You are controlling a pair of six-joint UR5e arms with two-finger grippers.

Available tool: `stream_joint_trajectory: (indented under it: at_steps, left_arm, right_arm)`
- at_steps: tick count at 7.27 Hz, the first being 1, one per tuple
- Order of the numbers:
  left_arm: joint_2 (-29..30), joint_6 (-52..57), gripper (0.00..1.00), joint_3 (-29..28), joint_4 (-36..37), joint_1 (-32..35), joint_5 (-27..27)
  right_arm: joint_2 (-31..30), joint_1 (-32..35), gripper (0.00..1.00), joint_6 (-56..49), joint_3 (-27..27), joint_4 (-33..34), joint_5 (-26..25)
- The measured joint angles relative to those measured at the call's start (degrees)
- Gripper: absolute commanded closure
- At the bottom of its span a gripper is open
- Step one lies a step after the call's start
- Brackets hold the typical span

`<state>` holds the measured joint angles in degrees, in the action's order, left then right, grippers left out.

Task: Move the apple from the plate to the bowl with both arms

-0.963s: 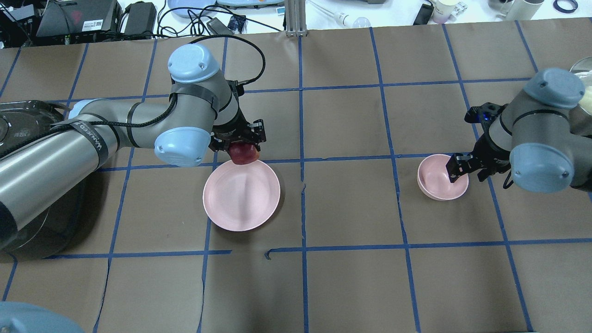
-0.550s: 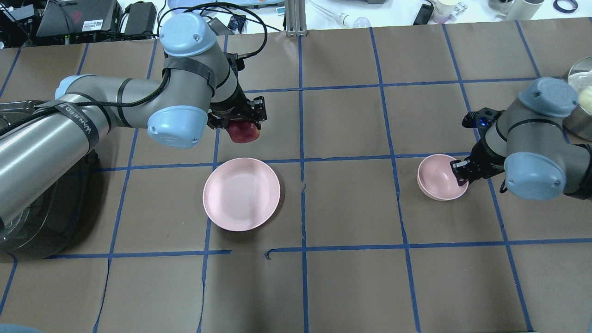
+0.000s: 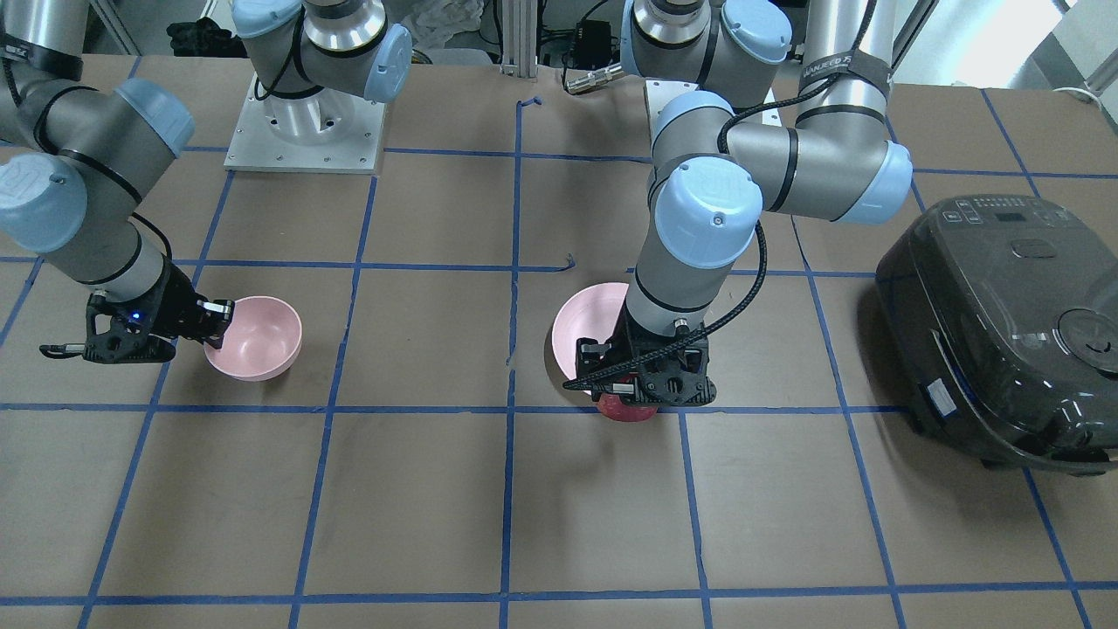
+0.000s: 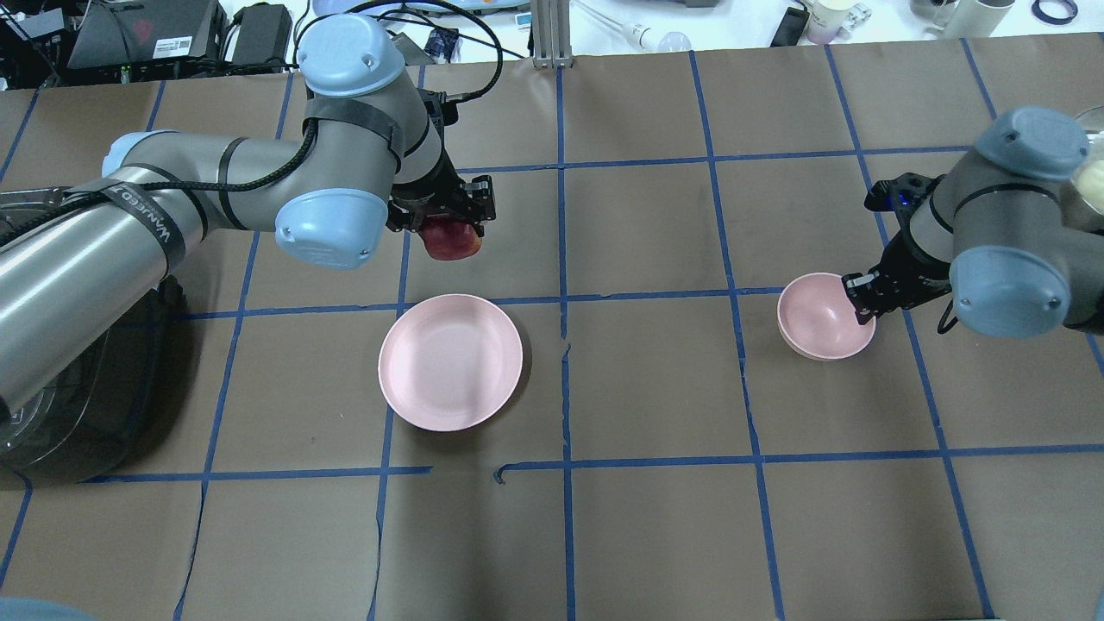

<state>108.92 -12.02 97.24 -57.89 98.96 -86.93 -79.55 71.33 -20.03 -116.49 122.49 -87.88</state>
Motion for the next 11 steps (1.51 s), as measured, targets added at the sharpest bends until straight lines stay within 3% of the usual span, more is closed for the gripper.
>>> stream_joint_trajectory:
  at_steps: [2,6,7,8,11]
  left_arm:
    - [0.02,0.17,1.0,-0.03,0.11,0.0,-0.07]
    - [0.08,0.81,1.0,0.08,0.26,0.0,0.0]
    - [0.21,1.0,1.0,0.11,0.32,0.02,0.0]
    - [0.25,1.08,1.0,0.18,0.3,0.11,0.0]
    - [0.81,0.08,1.0,0.47,0.1,1.65,-0.05]
  right_arm:
    - [1.45,7.28,1.0,9.34,2.96,-2.51,2.84]
    - [5.77,21.17,1.0,27.59,3.69,2.66,4.83]
    - [6.44,22.68,0.58,29.24,3.69,2.93,5.57]
    - [6.86,23.42,0.01,29.75,3.67,3.02,6.1]
    - [6.15,22.88,0.0,29.25,5.05,2.59,5.1]
